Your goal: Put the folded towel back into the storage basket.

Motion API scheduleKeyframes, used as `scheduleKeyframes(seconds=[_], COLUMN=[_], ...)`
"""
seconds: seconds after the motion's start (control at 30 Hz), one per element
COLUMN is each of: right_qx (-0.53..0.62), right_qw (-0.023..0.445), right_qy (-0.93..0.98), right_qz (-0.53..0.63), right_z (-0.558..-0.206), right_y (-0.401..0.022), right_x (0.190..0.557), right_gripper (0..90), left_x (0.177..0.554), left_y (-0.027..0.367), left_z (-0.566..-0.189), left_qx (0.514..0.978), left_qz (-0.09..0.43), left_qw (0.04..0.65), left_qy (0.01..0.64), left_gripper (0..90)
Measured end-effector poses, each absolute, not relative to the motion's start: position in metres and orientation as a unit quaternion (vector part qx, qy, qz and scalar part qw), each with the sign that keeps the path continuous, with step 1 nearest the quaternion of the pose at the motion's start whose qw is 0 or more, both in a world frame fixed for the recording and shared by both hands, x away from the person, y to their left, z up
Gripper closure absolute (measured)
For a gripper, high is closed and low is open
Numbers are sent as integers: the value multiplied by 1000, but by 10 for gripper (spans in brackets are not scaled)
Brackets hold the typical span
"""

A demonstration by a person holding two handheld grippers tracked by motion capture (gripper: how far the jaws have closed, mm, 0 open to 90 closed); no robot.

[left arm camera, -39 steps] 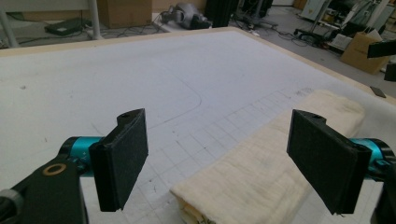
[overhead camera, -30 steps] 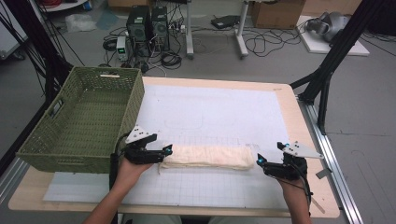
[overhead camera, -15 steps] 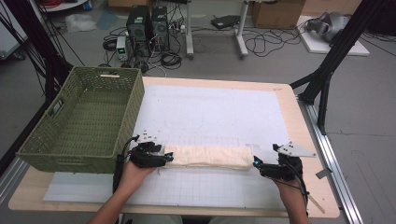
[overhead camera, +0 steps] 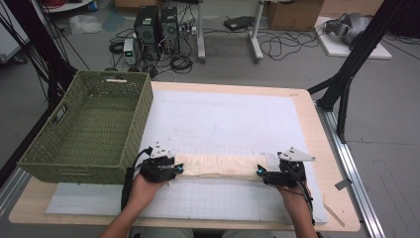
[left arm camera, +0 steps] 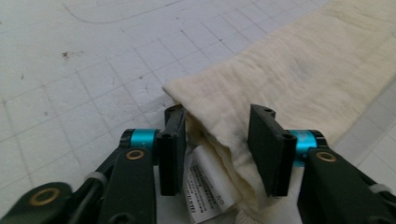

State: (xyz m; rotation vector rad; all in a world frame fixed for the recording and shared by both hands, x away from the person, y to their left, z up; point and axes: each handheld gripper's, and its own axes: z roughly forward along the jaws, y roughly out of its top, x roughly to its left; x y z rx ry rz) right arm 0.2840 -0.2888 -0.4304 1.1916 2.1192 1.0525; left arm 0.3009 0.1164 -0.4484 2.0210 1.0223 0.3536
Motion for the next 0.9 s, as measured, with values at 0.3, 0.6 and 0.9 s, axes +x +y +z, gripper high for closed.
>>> scheduleKeyframes(seconds=[0.3,0.6,0.9], right_qx=[435,439,447], right_qw=[210,154,148], right_qy=[798,800,800], right_qz=[359,379,371], right_z=[-442,-449,-445], right_y=[-279,-282,-280], right_x=[290,291,288], right_gripper=[124,390,665], left_x=[300,300,300], left_y=[115,116,117], left_z=[-449,-450,-450], left_qx=[808,806,806], left_qz=[125,119,120], left_qw=[423,427,429], left_qy=[391,392,390], left_gripper=[798,800,799])
